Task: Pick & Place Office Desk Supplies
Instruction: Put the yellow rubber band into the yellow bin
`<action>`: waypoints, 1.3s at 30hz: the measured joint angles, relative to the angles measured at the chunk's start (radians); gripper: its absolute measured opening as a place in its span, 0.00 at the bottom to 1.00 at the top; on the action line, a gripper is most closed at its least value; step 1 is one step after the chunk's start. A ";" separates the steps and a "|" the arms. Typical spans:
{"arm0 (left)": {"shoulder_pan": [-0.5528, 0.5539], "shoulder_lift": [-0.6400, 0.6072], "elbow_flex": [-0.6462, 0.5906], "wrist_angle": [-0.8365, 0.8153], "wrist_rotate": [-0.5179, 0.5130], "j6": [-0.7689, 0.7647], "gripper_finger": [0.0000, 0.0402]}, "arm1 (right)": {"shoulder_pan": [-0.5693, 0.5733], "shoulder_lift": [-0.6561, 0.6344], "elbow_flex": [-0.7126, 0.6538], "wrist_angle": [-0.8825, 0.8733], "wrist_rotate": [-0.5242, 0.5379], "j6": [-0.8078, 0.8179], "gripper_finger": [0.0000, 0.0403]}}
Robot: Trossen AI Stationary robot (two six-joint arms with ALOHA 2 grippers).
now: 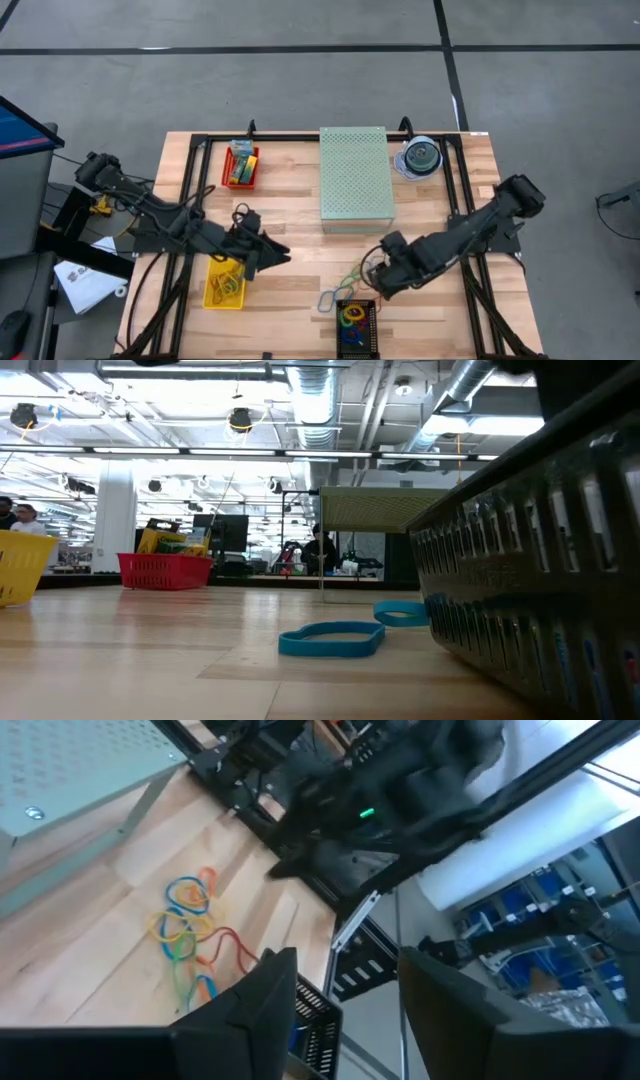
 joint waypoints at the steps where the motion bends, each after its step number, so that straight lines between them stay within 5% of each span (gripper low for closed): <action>1: 0.003 0.000 0.000 0.003 0.002 0.000 0.42 | -0.005 0.000 -0.046 0.045 -0.012 0.012 0.63; 12: 0.003 0.000 0.000 0.024 0.003 0.000 0.42 | 0.013 -0.007 -0.391 0.499 -0.106 0.114 0.61; 27: 0.062 0.000 0.000 0.024 0.061 0.000 0.42 | -0.025 0.003 -0.469 0.632 -0.069 0.089 0.31; 35: 0.081 0.000 0.000 0.026 0.098 0.006 0.42 | -0.011 0.003 -0.445 0.645 -0.068 0.055 0.03; 39: 0.081 0.000 0.000 0.019 0.103 0.007 0.42 | 0.020 -0.001 -0.376 0.634 -0.037 0.054 0.02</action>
